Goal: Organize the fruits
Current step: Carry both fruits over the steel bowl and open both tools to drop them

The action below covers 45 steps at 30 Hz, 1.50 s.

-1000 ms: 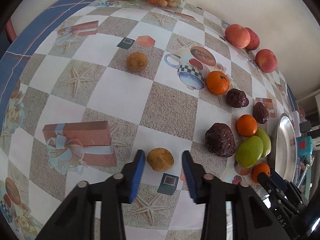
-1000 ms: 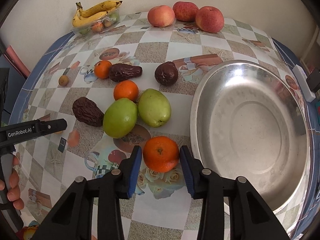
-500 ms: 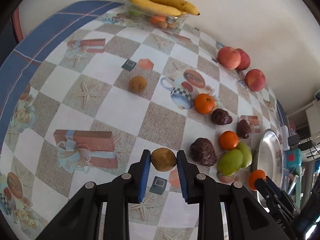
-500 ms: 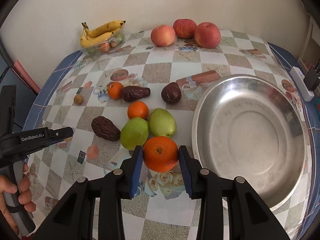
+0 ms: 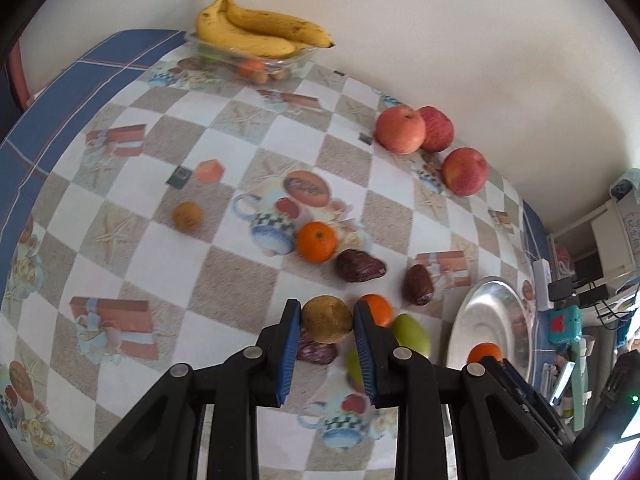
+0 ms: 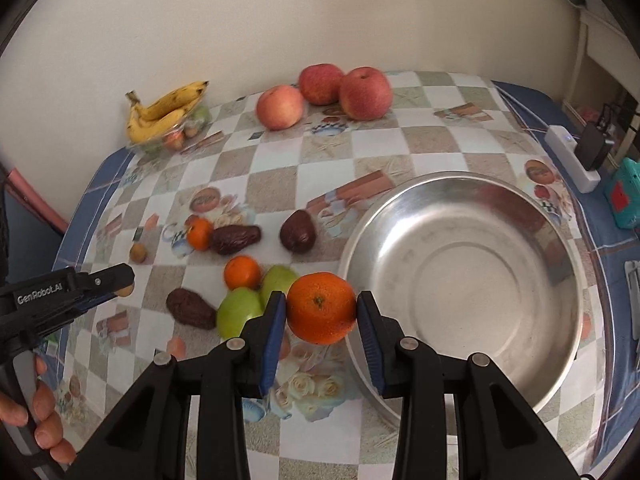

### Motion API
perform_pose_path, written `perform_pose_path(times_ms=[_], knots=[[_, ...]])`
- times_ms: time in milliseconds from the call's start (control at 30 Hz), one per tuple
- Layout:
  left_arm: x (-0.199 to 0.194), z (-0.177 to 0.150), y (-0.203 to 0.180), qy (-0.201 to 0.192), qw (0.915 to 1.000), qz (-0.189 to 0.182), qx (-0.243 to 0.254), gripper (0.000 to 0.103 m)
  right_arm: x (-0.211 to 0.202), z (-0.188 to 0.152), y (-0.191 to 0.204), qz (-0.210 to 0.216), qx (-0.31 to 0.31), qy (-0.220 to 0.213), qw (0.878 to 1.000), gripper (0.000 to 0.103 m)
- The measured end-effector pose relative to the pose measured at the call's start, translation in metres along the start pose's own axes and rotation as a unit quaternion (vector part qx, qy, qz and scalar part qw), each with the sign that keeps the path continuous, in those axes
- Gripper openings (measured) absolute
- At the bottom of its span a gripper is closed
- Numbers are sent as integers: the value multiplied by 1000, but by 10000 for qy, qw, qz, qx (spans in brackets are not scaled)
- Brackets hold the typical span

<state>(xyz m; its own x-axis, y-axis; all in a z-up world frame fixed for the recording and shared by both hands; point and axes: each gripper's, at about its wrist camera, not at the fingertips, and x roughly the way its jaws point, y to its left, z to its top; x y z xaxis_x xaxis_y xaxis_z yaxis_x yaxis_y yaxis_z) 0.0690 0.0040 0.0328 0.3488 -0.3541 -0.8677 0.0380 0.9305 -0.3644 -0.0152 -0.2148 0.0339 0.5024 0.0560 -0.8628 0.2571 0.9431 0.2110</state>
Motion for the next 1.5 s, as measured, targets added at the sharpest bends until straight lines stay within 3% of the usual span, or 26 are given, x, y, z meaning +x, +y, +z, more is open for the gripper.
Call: perform_pose_path(times_ms=[400,767,967,1167,1500], knots=[[37,-6,-99,215,9966,-316,736,29,12,19,-57,-305,795,-35,9964,38],[76,-48,-170,641,9791,-519,1859,29,-11,14,-141,-1319,1565,-163,9787,38],[85,-64,-184,782,9719,-484,2167,30,-5,11,-147,-1275,1621,-9,9785,38],[88,-70,-184,844,9696,-443,2255,30,4,8,-139,-1203,1511,144,9811,39],[84,-71,-186,836,9678,-480,2327,35,-4,10,-135,-1225,1516,24,9808,40]])
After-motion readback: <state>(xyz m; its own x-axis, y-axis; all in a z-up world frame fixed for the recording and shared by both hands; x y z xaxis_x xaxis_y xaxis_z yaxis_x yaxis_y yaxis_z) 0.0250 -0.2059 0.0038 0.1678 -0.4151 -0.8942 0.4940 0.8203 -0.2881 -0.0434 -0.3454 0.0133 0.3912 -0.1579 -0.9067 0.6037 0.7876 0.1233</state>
